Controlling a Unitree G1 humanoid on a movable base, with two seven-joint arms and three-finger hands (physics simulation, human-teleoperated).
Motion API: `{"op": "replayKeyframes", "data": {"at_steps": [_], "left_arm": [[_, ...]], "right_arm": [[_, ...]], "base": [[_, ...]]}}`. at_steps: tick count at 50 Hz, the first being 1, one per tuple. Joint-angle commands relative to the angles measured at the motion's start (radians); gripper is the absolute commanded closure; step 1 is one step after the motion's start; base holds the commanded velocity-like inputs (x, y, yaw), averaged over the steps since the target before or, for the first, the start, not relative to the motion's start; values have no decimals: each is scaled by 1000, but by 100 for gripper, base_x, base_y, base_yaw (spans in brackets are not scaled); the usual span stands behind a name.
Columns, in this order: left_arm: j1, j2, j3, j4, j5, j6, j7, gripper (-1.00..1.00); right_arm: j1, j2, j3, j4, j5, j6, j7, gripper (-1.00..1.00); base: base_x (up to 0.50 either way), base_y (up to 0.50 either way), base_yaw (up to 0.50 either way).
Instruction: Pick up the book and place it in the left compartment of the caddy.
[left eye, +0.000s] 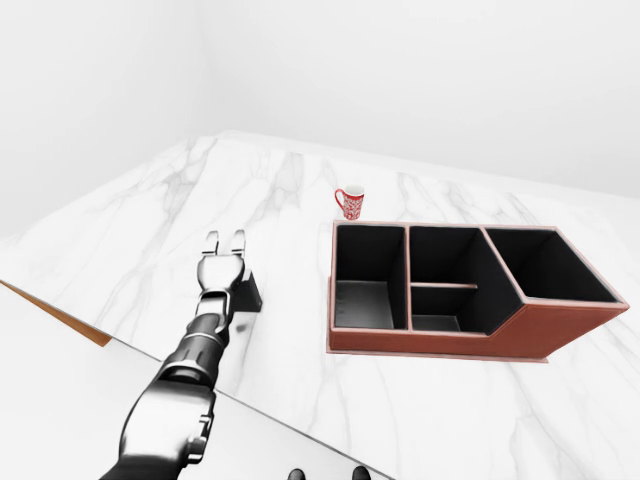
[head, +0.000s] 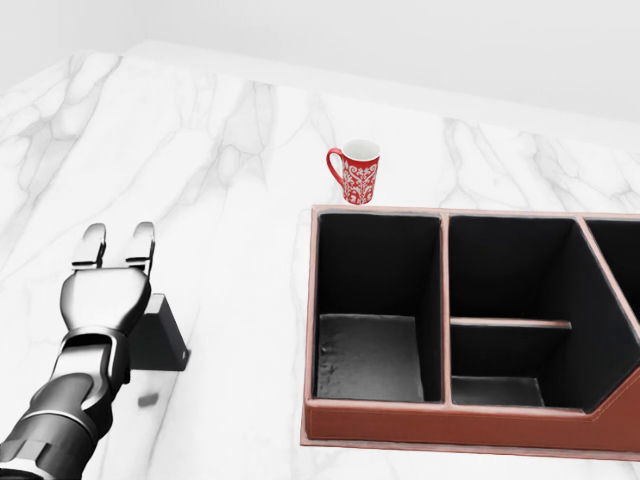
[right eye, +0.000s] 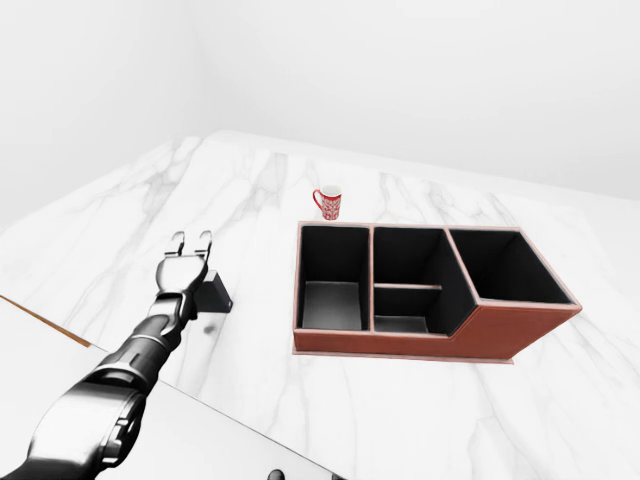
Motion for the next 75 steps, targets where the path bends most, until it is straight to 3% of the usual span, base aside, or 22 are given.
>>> {"op": "replayKeyframes", "data": {"at_steps": [1, 11, 50, 51, 52, 54, 68, 75], "left_arm": [[-28, -10, -19, 96, 1, 0, 28, -100], [-48, -17, -30, 115, 29, 0, 36, -100], [-22, -26, -4, 159, 6, 0, -105, -100], [-22, -24, -4, 160, 7, 0, -110, -55], [-23, -23, -3, 159, 5, 0, -109, -32], [-24, -22, -3, 158, 7, 0, -108, 100], [-16, -11, -17, 162, 33, 0, -107, 100], [-23, 4, -4, 154, 38, 0, -69, 100]], "right_arm": [[0, -1, -2, -4, 2, 0, -2, -100], [0, 2, 4, -5, -3, 0, -3, -100], [-3, 0, 6, 4, -7, 0, 2, -100], [-1, 0, 3, 3, -5, 0, 2, -100], [0, -1, 2, 1, -3, 0, 1, -100], [0, 0, 1, 0, -4, 0, 1, -100], [0, 3, 4, 2, -7, 0, 2, -100], [1, 2, 3, 1, -6, 0, 2, -100]], "base": [[0, 0, 0], [0, 0, 0], [0, 0, 0], [0, 0, 0], [0, 0, 0], [0, 0, 0], [0, 0, 0], [0, 0, 0]]}}
